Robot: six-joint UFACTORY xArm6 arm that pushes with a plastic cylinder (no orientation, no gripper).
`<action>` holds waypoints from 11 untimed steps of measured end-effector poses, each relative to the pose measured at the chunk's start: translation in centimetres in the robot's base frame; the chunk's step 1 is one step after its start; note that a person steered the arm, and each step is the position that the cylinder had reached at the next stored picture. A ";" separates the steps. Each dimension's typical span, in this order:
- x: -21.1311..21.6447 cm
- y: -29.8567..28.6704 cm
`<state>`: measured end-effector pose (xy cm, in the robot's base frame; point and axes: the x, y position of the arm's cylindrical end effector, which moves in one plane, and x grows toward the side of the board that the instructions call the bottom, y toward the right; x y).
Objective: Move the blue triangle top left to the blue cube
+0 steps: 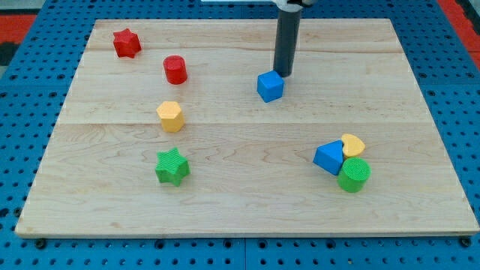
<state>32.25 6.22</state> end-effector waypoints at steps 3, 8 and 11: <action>11.2 -7.2; 13.9 8.0; -0.9 -11.0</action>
